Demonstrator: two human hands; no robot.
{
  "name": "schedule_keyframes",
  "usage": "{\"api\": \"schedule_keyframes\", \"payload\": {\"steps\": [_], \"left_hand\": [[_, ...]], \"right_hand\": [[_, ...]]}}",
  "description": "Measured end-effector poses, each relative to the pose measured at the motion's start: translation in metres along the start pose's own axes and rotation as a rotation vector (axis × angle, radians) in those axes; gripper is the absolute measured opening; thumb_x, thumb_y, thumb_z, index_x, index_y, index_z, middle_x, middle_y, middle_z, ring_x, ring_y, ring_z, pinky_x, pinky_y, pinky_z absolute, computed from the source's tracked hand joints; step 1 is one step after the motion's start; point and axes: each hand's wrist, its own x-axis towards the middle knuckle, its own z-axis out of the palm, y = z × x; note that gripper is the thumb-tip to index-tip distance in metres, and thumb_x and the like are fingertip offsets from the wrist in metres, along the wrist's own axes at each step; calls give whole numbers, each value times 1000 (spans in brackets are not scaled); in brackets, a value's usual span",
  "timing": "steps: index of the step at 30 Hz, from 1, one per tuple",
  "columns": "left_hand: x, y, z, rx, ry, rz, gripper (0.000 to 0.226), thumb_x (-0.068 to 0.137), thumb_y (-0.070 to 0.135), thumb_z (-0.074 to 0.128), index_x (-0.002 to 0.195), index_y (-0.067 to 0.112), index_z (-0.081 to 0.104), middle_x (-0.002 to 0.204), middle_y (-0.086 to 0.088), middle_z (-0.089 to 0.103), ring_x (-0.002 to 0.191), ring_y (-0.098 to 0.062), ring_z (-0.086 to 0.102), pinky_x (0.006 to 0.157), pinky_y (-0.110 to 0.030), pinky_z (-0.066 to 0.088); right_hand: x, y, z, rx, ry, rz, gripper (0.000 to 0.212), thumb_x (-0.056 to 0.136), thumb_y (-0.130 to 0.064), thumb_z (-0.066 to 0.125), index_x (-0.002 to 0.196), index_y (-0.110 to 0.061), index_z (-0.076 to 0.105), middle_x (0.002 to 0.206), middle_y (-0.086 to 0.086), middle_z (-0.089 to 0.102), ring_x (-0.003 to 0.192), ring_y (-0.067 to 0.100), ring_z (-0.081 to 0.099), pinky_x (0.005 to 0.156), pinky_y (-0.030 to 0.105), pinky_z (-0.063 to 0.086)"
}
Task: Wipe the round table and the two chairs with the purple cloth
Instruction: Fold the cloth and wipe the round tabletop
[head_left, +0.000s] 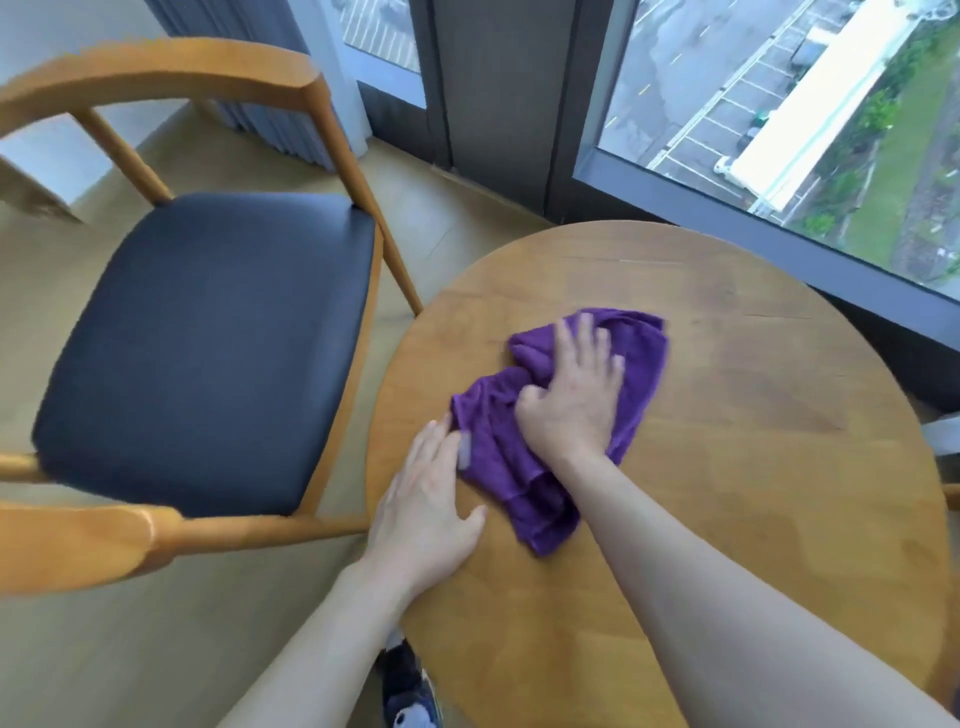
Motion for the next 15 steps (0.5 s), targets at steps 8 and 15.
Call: {"api": "schedule_keyframes", "payload": {"steps": [8,15], "left_hand": [[-77,-45,-9,-62,107,-166,65,73,43,80,130,28,53,164,10,28,152,-10,23,116,-31,34],[-91,-24,-4,4,37,-162,45,72,36,85,92,33,45,165,15,14,156,-10,16,120,-34,31]], "right_hand": [[-94,-30,34,-13,-340,-544,84,80,-29,48,161,-27,26,172,-7,6,159,16,-4,128,42,-4],[-58,-5,9,-72,-443,-743,86,75,-23,55,158,-27,33,171,-6,13,158,16,5,128,41,-1]]}}
